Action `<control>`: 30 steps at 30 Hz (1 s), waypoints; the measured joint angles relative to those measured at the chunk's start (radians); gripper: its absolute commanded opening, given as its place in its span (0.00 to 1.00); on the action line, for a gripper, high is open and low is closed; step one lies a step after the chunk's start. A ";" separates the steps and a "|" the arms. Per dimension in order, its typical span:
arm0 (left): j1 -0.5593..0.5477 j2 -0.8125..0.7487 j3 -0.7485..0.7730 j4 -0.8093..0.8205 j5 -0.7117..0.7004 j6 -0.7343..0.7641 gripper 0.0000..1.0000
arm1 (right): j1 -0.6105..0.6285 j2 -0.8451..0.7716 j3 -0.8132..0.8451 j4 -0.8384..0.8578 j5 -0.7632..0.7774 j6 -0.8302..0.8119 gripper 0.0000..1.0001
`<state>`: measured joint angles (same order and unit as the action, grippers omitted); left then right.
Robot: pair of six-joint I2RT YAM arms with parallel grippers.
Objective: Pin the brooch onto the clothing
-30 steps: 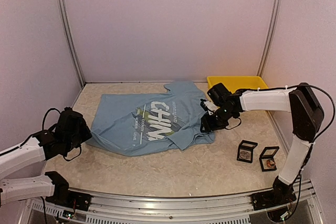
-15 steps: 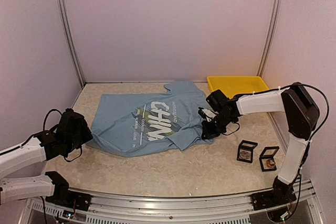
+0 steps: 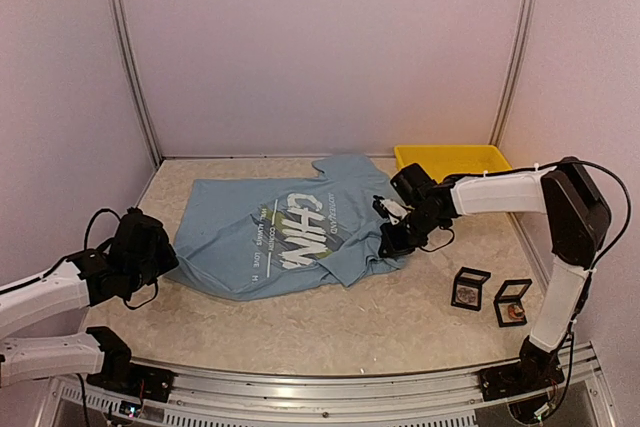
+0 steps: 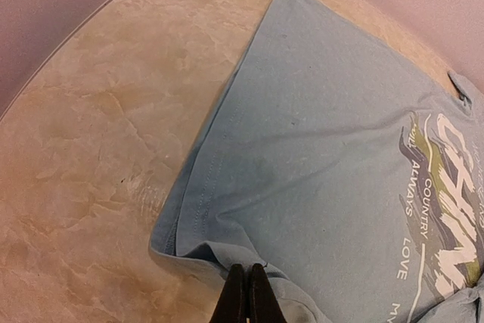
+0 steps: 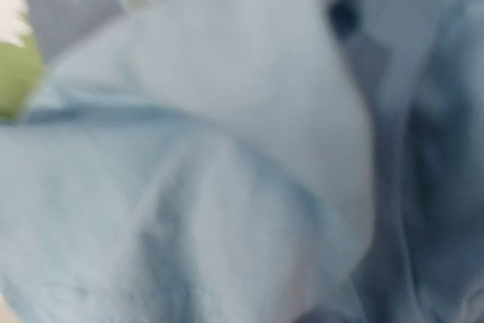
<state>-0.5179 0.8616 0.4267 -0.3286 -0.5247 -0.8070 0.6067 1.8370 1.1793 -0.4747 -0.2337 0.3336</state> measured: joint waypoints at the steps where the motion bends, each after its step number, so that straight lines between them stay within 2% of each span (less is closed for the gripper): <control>1: 0.000 0.002 0.000 0.000 0.000 0.000 0.00 | 0.002 0.000 0.008 0.004 -0.006 -0.003 0.10; 12: 0.000 0.006 -0.010 0.006 -0.007 0.000 0.00 | 0.041 0.008 0.068 0.024 -0.021 -0.036 0.20; 17: 0.000 0.007 -0.013 0.006 -0.008 0.000 0.00 | 0.044 0.024 0.074 0.023 -0.019 -0.042 0.33; 30: 0.000 0.016 -0.015 0.008 -0.016 0.003 0.00 | 0.098 0.052 0.138 0.031 0.045 -0.069 0.34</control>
<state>-0.5179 0.8772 0.4118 -0.3210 -0.5404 -0.8036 0.7048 1.8889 1.3178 -0.4435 -0.1883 0.2642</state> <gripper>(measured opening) 0.005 0.339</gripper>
